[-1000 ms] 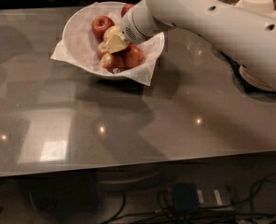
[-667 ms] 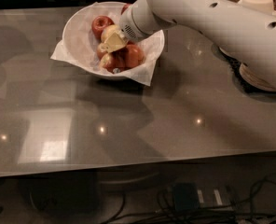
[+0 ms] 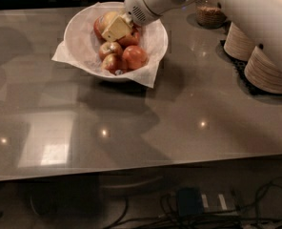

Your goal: Pick apple from white bowl

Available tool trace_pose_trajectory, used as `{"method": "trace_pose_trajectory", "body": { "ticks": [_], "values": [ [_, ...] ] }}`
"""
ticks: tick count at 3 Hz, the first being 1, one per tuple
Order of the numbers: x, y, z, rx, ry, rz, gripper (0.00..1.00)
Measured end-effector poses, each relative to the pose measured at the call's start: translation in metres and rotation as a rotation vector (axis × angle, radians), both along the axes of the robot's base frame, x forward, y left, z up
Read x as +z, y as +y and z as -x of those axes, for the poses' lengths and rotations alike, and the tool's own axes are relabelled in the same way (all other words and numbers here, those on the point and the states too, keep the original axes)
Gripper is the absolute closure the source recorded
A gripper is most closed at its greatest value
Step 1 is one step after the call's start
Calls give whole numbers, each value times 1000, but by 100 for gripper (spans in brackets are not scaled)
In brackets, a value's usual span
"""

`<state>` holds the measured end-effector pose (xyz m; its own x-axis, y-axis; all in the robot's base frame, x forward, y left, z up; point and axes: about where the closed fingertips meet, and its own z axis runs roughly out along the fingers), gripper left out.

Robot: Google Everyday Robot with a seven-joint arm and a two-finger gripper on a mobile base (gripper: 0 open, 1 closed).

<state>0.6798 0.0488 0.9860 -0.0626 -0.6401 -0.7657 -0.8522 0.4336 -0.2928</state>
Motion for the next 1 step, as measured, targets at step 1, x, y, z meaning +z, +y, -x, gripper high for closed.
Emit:
{"method": "trace_pose_trajectory", "body": {
  "ticks": [1],
  "values": [
    [44,-12,17,106,-29,-7,100]
  ]
}}
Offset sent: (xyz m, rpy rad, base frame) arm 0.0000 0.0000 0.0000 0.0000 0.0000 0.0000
